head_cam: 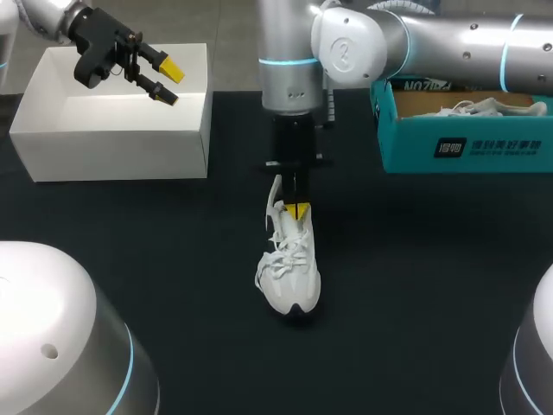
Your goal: Take the shoe out of the shoebox, open the shoe tongue, remove and reinsert the insole, then place the shoe into the shoebox
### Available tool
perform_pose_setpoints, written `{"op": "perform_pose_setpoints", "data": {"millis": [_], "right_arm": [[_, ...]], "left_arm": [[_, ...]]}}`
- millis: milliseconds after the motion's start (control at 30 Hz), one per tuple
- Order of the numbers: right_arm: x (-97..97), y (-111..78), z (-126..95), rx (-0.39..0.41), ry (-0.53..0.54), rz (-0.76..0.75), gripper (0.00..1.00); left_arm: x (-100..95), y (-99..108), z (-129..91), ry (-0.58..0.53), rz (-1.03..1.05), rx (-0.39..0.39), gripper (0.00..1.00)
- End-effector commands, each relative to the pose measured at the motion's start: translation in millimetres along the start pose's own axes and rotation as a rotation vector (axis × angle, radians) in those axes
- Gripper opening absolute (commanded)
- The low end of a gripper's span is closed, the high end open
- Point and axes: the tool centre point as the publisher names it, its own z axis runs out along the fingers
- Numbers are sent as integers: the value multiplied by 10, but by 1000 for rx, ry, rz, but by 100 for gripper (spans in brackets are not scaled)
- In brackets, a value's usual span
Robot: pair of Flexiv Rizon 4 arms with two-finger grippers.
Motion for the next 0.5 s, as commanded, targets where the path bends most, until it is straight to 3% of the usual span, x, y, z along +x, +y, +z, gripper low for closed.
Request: {"op": "perform_pose_setpoints", "data": {"millis": [33, 300, 500], "right_arm": [[-11, 34, -5, 12, -1, -1, 0], [78, 31, -175, -27, -33, -28, 0], [14, 177, -27, -13, -20, -40, 0]], "left_arm": [[-6, 0, -5, 4, 0, 2, 100], [-6, 0, -5, 4, 0, 2, 100], [-6, 0, -5, 4, 0, 2, 100]]}}
